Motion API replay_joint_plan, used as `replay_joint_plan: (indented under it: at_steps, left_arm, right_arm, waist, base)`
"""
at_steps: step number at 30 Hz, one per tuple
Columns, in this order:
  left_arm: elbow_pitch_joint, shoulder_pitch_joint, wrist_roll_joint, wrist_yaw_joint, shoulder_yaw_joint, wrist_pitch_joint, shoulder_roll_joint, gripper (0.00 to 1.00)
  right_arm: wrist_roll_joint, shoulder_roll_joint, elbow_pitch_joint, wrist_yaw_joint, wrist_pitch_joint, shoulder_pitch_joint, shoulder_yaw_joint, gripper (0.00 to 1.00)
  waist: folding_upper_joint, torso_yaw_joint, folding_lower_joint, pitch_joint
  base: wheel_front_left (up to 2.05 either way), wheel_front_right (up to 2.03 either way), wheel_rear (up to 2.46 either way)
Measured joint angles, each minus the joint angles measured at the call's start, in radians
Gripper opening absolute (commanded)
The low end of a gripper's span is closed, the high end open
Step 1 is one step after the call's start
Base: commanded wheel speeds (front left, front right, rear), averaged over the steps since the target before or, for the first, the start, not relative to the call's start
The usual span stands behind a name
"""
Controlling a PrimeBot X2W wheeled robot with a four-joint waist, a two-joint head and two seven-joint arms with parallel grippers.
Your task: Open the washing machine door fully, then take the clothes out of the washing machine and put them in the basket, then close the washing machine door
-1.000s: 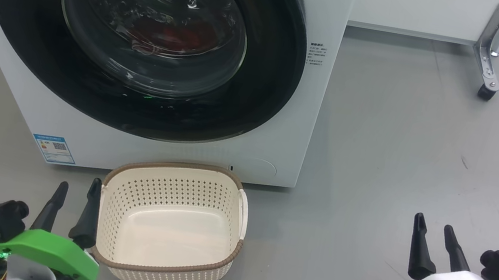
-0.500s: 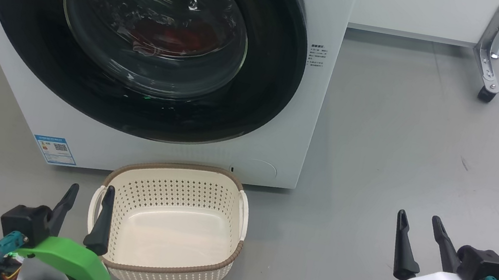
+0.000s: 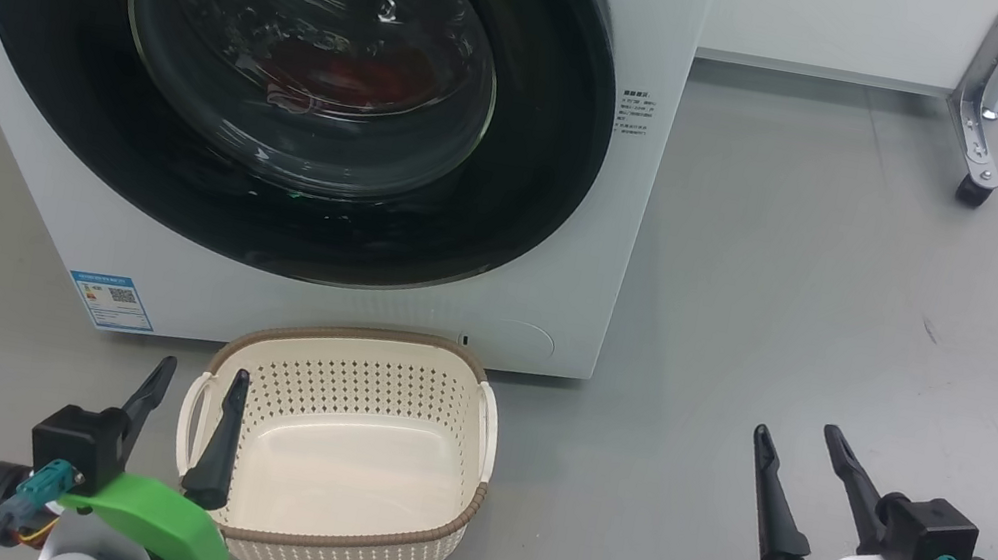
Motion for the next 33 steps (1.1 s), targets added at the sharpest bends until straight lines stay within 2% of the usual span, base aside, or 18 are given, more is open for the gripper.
replay_joint_plan:
  at_steps: [15,33]
  left_arm:
    - [0.029,0.0,-0.001,0.028,0.014,0.0,-0.004,1.0]
    - [0.043,-0.004,0.012,0.041,0.014,0.0,-0.005,1.0]
  right_arm:
    - [-0.001,0.022,0.012,0.0,-0.001,0.0,-0.032,1.0]
    - [-0.021,0.027,0.023,0.001,-0.001,0.0,-0.049,1.0]
  waist:
    - [0.0,0.003,0.0,-0.001]
    - [0.0,0.007,0.0,0.0]
  base:
    - [0.0,0.0,0.0]
    - [0.0,0.0,0.0]
